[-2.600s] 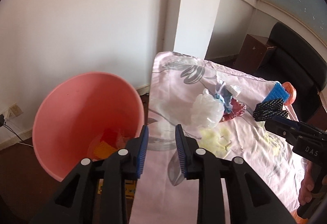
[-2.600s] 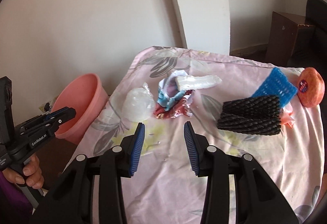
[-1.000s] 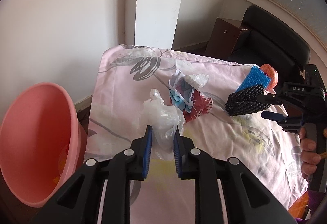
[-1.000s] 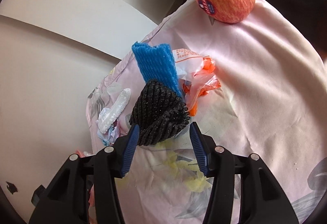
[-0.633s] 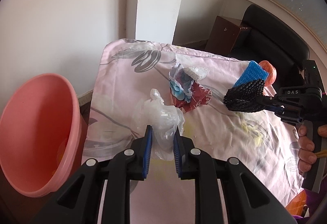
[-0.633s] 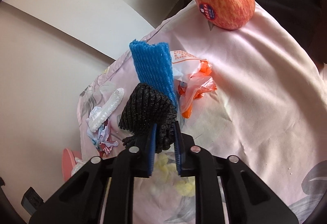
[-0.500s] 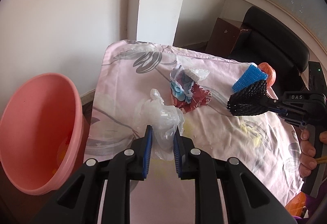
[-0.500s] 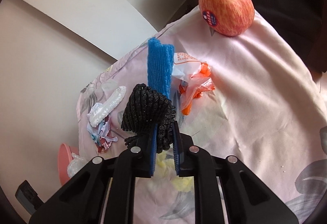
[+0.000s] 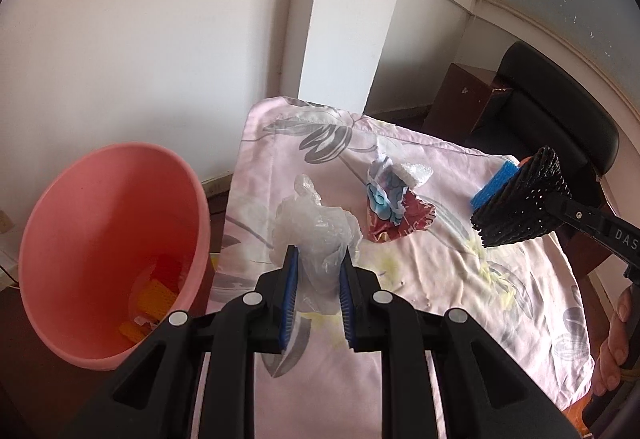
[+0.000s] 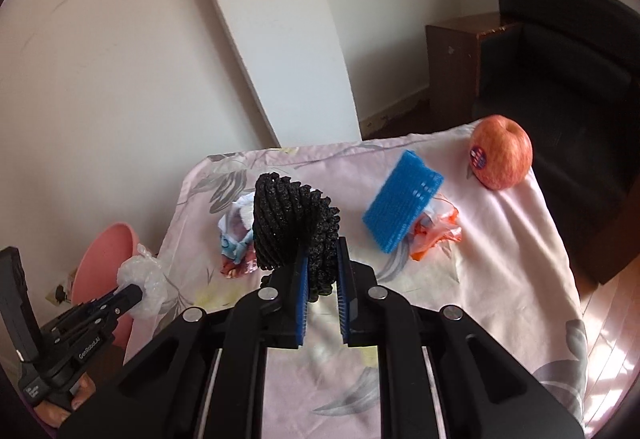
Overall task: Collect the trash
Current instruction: 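Carry both items over the pink bucket and open both grippers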
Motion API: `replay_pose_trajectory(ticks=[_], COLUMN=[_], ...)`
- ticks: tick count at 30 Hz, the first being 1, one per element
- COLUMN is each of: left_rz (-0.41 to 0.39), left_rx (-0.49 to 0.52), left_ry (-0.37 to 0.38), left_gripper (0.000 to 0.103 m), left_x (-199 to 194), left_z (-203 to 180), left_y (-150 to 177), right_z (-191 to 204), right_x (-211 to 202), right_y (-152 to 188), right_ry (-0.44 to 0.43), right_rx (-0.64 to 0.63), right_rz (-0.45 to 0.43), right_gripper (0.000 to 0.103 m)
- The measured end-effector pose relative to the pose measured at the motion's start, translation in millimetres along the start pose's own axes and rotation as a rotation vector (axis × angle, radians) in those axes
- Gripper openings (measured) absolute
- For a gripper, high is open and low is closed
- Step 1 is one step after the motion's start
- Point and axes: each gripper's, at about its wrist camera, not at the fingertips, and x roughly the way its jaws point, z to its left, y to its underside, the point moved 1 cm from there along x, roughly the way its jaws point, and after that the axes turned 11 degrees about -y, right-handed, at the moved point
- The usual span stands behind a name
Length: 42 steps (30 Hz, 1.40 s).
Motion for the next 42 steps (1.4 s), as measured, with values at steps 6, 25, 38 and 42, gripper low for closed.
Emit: replay_pose_trajectory(ticks=[6,25,38,42], left_rz=[-0.017,-0.032,0.036,0.055], left_rx=[-0.060,-0.238,-0.287,-0.296], left_ry=[-0.058,-0.306,-0.373,-0.378], left_gripper=[0.018,0.018,0.018,0.018], left_x=[-6.6,-10.4,9.5,16.1], left_z=[25.1,119.0,152.1,156.2], left_y=[0.3,6.6,23.8,26.5], right_z=[37.4,173.6,222.5,227.2], right_x=[5.1,68.9,118.2,131.3], right_y=[-5.6,-7.4,19.9,26.1], right_ry=[-0.085,-0.315,-0.343,-0.336], right_rx=[-0.099,-0.375,-0.504,-0.520], right_rz=[0.010,0.081,0.195,0.237], right_gripper=[0.013,0.013,0.013,0.013])
